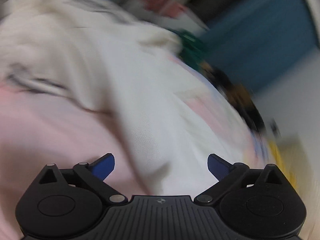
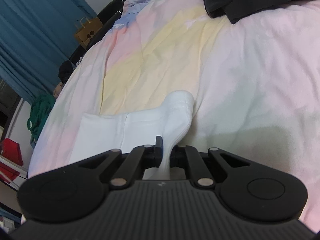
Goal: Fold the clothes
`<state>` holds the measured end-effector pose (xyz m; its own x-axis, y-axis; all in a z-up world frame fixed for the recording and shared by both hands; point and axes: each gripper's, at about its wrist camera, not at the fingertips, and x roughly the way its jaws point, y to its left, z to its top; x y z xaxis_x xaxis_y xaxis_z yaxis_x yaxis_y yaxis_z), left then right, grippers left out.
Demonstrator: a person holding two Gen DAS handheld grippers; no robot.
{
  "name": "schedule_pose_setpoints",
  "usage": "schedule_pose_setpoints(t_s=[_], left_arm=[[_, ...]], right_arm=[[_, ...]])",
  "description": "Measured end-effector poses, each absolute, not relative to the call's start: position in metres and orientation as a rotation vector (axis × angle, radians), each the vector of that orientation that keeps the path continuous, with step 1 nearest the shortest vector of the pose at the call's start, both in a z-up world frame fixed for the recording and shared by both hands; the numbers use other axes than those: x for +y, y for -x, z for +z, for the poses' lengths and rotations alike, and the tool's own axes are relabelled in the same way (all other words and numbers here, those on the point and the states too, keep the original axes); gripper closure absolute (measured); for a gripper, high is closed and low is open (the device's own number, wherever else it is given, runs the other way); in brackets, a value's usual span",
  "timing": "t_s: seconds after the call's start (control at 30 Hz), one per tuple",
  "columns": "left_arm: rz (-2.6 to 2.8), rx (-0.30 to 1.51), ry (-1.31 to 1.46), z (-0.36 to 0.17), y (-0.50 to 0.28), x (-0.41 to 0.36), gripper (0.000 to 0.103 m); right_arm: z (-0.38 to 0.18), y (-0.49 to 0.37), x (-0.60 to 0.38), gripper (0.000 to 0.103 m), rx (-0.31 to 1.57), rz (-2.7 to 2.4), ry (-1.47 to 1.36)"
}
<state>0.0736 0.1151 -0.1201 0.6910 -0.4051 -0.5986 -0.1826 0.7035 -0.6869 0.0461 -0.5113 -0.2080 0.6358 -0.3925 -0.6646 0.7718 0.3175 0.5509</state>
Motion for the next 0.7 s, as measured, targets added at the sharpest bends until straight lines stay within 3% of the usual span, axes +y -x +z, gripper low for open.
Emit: schedule_pose_setpoints(t_s=[0.27, 0.43, 0.5, 0.57, 0.7], left_arm=[[0.225, 0.573, 1.339, -0.164, -0.088, 0.209, 0.006], [0.328, 0.51, 1.418, -0.172, -0.091, 0.229, 0.049], [0.335, 0.547, 1.393, -0.168, -0.092, 0.234, 0.079], [0.33, 0.579, 1.363, -0.158, -0.091, 0.245, 0.086], [0.323, 0.553, 1.206, -0.107, -0.08, 0.263, 0.09]], right_arm=[[-0.21, -0.05, -0.513, 0.097, 0.424, -0.814, -0.976], [-0.209, -0.047, -0.515, 0.097, 0.38, -0.816, -1.032], [-0.209, -0.044, -0.517, 0.097, 0.359, -0.812, -1.061], [-0.208, -0.043, -0.519, 0.097, 0.349, -0.812, -1.061], [-0.202, -0.042, -0.518, 0.098, 0.337, -0.802, -1.023]])
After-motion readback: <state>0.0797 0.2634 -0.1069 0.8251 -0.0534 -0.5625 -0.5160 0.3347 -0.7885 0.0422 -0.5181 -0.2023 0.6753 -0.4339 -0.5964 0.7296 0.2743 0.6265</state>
